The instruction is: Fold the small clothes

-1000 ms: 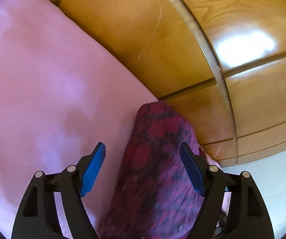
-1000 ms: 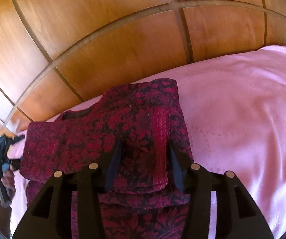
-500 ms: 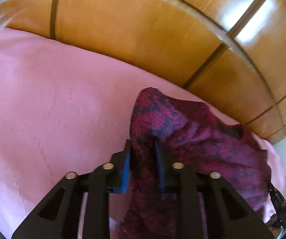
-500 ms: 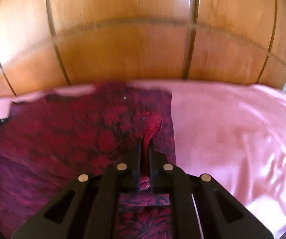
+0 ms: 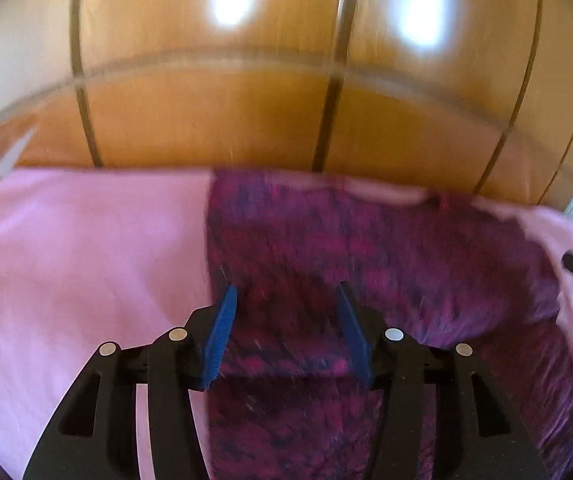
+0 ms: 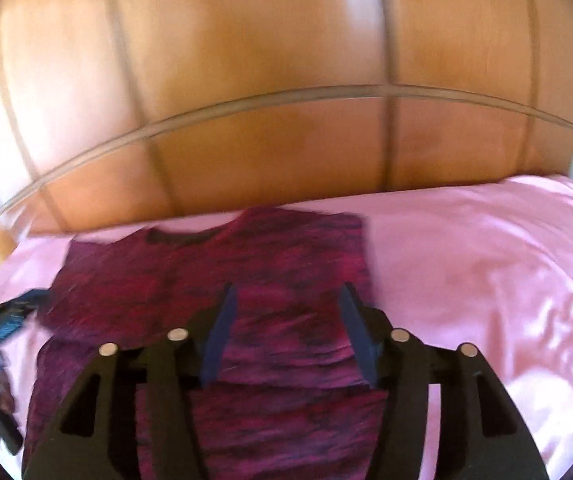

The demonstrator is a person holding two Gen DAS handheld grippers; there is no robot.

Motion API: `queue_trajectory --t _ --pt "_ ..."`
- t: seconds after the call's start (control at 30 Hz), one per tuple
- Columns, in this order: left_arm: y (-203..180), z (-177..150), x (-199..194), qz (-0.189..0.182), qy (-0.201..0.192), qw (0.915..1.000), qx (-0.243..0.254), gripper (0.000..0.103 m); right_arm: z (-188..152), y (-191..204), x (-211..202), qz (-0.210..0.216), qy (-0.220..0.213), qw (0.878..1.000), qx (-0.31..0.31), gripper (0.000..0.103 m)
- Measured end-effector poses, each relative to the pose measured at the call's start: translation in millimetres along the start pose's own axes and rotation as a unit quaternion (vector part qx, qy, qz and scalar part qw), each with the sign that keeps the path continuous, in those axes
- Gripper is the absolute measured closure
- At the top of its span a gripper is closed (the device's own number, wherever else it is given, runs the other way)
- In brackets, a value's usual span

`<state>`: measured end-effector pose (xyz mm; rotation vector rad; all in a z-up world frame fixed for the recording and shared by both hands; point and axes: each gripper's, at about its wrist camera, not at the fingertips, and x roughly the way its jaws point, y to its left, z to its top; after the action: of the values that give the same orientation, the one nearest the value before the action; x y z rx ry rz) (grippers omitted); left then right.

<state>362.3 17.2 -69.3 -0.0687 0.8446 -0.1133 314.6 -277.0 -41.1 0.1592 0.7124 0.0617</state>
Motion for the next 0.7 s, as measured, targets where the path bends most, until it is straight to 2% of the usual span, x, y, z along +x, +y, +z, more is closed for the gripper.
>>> queue_trajectory --t 0.07,0.17,0.27,0.37,0.5,0.57,0.7 --pt "4 -7 18 0.007 0.014 0.9997 -0.019 0.052 -9 20 15 -0.001 0.02 0.999 -0.036 0.043" --pt "7 -4 26 0.01 0.015 0.9992 -0.036 0.052 -24 27 51 -0.029 0.072 0.995 -0.063 0.042" --pt "0 -7 26 0.029 0.007 0.9994 -0.02 0.052 -28 31 66 -0.045 0.048 0.994 -0.083 0.042" --pt "1 -6 23 0.031 0.006 0.9989 -0.036 0.052 -25 33 74 -0.059 0.043 0.993 -0.09 0.041" --pt "-8 -17 -9 0.06 -0.012 0.9974 -0.037 0.052 -27 28 74 -0.056 0.029 0.994 -0.087 0.041" --pt "-12 -22 -23 0.062 -0.023 0.9973 -0.033 0.052 -29 31 75 -0.054 0.026 0.994 -0.086 0.041" --pt "-12 -37 -60 0.064 -0.053 0.9958 -0.039 0.038 -32 33 71 -0.058 0.019 0.994 -0.088 0.04"
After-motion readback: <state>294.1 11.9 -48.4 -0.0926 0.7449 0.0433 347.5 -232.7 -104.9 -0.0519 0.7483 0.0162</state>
